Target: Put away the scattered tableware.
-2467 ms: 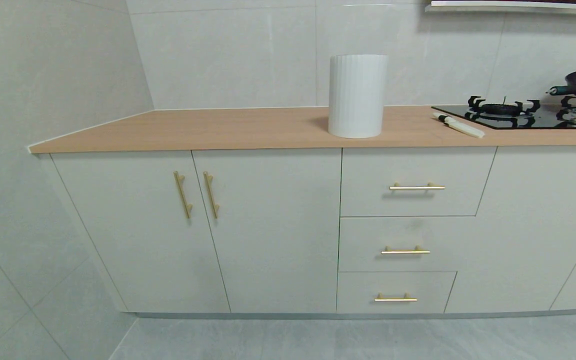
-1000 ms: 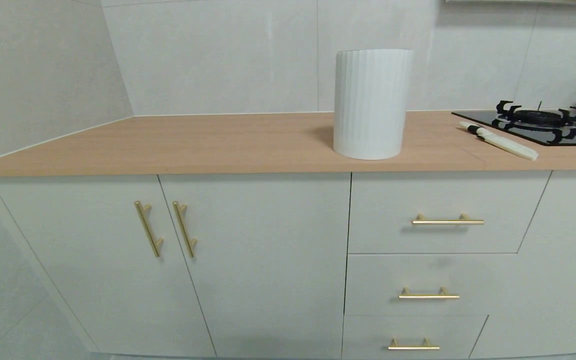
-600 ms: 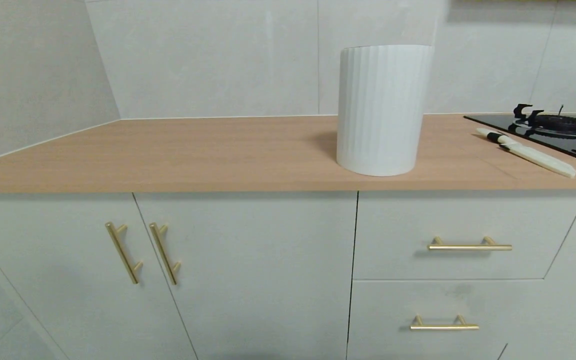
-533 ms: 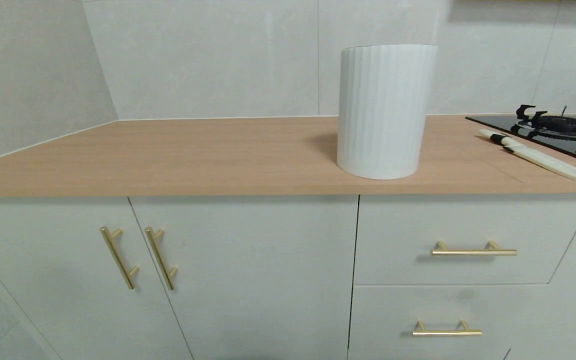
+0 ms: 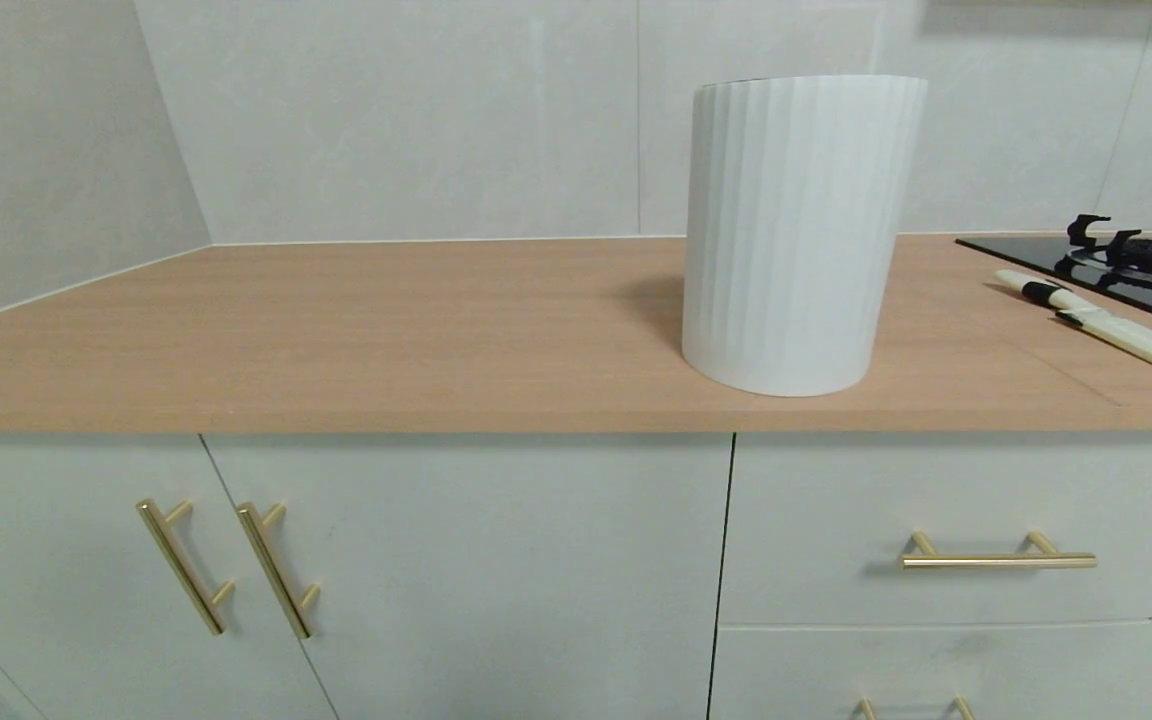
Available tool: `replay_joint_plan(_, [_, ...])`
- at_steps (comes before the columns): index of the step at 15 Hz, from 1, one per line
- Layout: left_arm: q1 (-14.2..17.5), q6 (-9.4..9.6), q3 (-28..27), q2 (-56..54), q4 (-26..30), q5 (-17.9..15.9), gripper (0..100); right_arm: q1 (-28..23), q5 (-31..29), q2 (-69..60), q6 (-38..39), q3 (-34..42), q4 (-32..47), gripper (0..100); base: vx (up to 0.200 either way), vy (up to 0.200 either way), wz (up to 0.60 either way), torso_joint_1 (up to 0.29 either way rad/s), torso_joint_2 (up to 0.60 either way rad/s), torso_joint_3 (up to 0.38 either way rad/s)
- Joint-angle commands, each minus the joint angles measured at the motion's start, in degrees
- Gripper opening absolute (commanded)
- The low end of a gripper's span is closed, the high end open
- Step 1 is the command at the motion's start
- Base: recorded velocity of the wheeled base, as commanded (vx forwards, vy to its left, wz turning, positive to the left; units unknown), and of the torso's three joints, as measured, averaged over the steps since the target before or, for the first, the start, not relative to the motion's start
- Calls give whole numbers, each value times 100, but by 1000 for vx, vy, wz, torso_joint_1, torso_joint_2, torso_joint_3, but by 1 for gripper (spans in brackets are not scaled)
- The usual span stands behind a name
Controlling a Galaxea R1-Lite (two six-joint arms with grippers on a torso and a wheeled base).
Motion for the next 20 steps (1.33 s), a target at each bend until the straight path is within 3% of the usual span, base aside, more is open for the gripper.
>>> replay_joint_plan(1, [2, 4, 0, 0, 6, 0, 100, 1, -2, 10, 9, 0, 0, 100, 0, 0, 0, 0, 0, 0])
replay_joint_plan(12, [2, 4, 0, 0, -3, 0, 100, 1, -2, 10, 9, 0, 0, 100, 0, -182, 0, 4, 2, 3])
replay_joint_plan(20, [2, -13, 0, 0, 6, 0, 100, 1, -2, 10, 18, 0, 0, 100, 0, 0, 0, 0, 0, 0])
